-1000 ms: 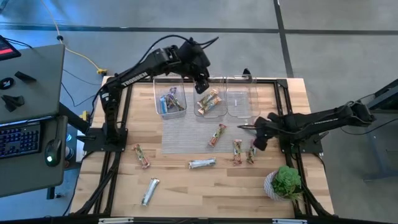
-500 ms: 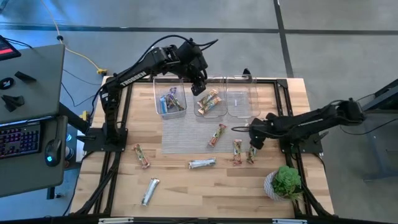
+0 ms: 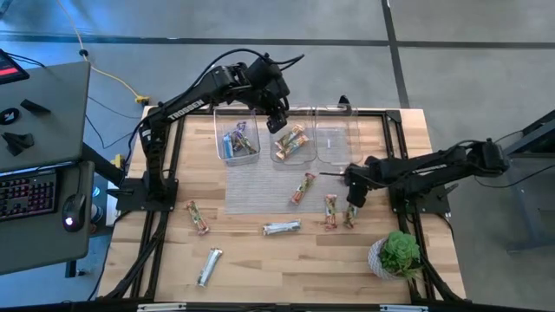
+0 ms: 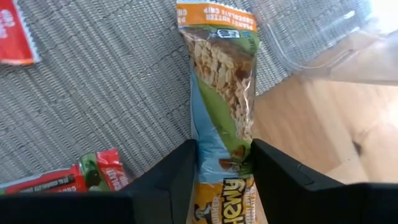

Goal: Pick and place Granola Bars by type
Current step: Put the yellow granola bar into the middle transparent bin

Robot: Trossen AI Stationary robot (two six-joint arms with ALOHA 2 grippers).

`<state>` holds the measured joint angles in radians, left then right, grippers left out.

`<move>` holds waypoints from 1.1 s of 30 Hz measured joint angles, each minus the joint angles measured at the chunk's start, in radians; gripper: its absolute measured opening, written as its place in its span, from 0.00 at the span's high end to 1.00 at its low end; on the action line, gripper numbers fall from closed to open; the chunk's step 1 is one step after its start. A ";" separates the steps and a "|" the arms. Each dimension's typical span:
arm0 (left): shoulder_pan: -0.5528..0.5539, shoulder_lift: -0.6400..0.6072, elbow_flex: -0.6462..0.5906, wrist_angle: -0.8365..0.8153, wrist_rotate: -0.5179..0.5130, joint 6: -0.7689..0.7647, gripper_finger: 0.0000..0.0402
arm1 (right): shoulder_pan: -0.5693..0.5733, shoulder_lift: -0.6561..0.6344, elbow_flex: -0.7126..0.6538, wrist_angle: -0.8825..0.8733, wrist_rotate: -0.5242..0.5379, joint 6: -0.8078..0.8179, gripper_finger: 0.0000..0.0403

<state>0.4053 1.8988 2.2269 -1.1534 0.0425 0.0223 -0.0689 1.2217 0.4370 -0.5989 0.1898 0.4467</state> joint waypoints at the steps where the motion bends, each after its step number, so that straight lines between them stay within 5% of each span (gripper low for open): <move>1: 0.000 0.000 0.000 0.000 0.000 0.000 0.50 | 0.001 -0.001 0.000 0.002 -0.003 -0.001 0.66; 10: 0.000 0.000 0.000 -0.001 0.000 0.002 0.50 | 0.002 -0.039 0.014 -0.015 -0.076 -0.006 0.78; 21: 0.000 0.000 -0.001 0.000 0.000 0.007 0.50 | 0.042 -0.111 0.161 0.012 -0.093 -0.044 0.80; 28: 0.000 0.000 -0.001 0.006 -0.001 0.024 0.50 | 0.055 -0.009 0.345 0.272 0.061 -0.377 0.81; 33: 0.000 0.000 -0.001 0.030 -0.003 0.026 0.50 | -0.031 0.191 0.563 0.280 0.120 -0.536 0.81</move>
<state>0.4053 1.8988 2.2261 -1.1237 0.0393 0.0479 -0.0996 1.4128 1.0001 -0.3191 0.3096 -0.0896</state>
